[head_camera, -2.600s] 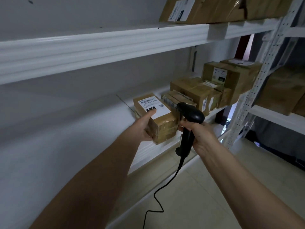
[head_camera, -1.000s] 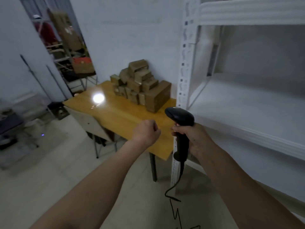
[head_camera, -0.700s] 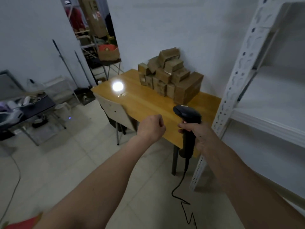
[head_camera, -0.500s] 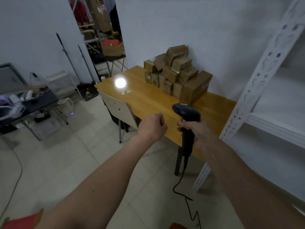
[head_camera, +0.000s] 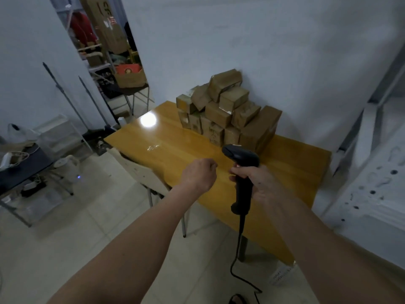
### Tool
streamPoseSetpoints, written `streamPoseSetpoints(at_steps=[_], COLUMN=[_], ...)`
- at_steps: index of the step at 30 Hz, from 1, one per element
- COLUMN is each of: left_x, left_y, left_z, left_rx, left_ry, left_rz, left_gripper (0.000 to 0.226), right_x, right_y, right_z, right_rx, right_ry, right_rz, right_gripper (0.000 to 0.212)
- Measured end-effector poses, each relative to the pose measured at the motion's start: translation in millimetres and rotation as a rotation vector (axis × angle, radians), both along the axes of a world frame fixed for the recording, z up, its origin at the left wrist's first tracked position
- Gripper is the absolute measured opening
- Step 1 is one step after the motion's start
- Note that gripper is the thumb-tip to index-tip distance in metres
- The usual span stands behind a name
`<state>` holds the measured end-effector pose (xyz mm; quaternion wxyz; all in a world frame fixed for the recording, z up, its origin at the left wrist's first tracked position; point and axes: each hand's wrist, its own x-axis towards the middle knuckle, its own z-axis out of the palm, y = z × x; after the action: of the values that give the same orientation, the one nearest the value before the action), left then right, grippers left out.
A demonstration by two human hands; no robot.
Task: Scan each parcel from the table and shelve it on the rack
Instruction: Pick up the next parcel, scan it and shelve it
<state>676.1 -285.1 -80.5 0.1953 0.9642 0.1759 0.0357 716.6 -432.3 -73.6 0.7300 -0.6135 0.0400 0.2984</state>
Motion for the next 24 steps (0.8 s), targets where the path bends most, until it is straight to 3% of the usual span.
streamPoseSetpoints(at_steps=[13, 24], left_x=[166.3, 306.5], left_y=[37.5, 19.0], left_z=[-26.7, -73.1], left_rx=[-0.086, -0.122], left_ry=[0.154, 0.270], left_rz=[-0.095, -0.239], left_gripper=[0.033, 0.095], right_x=[135.5, 197.0], right_y=[31.5, 30.5], right_z=[-2.7, -14.6], right_rx=[-0.086, -0.107], right_ry=[0.075, 0.203], right_rz=[-0.187, -0.516], right_gripper=[0.007, 0.016])
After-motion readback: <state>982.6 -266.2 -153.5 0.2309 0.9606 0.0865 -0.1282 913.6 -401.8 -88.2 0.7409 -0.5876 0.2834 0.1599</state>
